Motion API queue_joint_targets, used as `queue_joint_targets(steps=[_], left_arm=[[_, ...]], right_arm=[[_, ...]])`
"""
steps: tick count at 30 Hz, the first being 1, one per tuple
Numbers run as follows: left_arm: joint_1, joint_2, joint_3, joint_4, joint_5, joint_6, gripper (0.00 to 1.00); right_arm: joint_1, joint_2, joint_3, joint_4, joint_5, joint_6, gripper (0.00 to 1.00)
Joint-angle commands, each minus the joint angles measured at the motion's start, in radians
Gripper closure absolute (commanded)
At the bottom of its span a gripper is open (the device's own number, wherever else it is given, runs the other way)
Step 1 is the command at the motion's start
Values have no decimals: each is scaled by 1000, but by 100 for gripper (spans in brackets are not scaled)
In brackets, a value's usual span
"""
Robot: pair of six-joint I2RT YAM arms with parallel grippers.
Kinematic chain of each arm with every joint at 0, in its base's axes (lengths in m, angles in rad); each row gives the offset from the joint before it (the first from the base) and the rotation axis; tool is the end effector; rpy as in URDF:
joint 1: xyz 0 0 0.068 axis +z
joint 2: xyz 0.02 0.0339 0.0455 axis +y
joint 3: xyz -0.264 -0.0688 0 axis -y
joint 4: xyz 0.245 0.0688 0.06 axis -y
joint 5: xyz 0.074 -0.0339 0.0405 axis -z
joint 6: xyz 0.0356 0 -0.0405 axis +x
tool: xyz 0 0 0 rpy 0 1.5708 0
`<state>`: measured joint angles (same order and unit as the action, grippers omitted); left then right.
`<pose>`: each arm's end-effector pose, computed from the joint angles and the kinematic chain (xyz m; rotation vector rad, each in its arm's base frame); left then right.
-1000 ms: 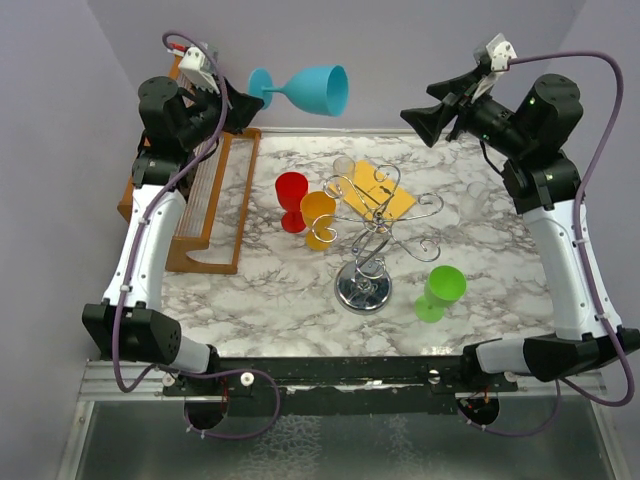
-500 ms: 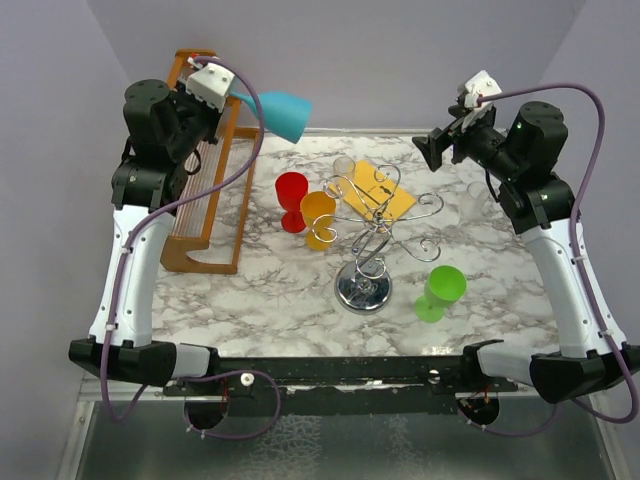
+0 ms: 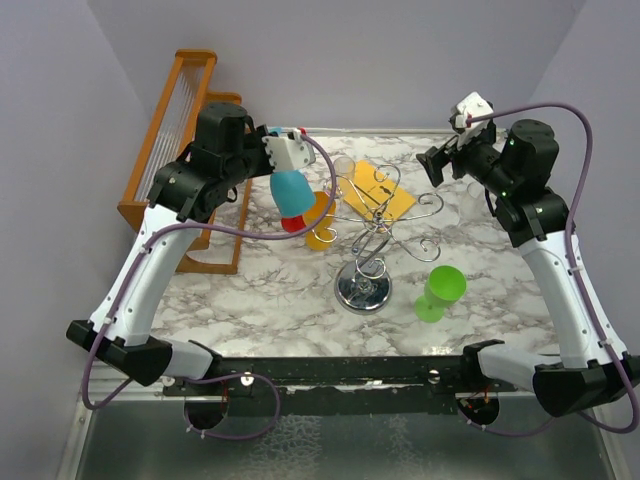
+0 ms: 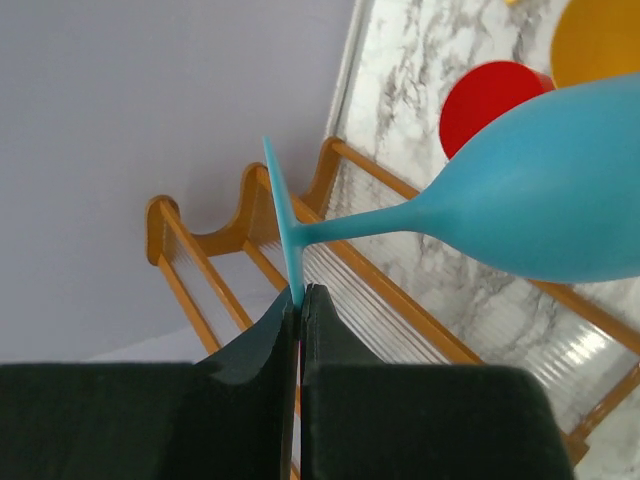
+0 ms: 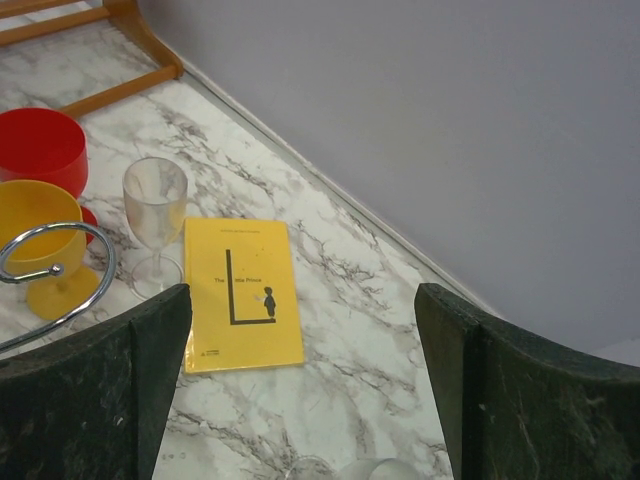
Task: Place the wine glass upside down on the wine glass rack
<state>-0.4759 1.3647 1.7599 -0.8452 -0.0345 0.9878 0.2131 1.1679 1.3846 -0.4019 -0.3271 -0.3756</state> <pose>0.2385 -0.1215 0.4739 1.3461 1.5316 0.3579 0.2407 0.0638 0.4478 -0.7299 1.5895 0.1683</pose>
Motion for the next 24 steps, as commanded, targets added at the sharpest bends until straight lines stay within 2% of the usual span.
queue_joint_targets(steps=[1, 10, 24], left_arm=[[-44, 13, 48, -123, -35, 163, 100], [-130, 45, 139, -255, 180, 219, 100], [-262, 89, 227, -297, 190, 275, 100]], right_arm=[[-1, -34, -16, 27, 20, -14, 7], [-1, -42, -29, 24, 16, -19, 7], [-2, -39, -34, 20, 8, -21, 7]])
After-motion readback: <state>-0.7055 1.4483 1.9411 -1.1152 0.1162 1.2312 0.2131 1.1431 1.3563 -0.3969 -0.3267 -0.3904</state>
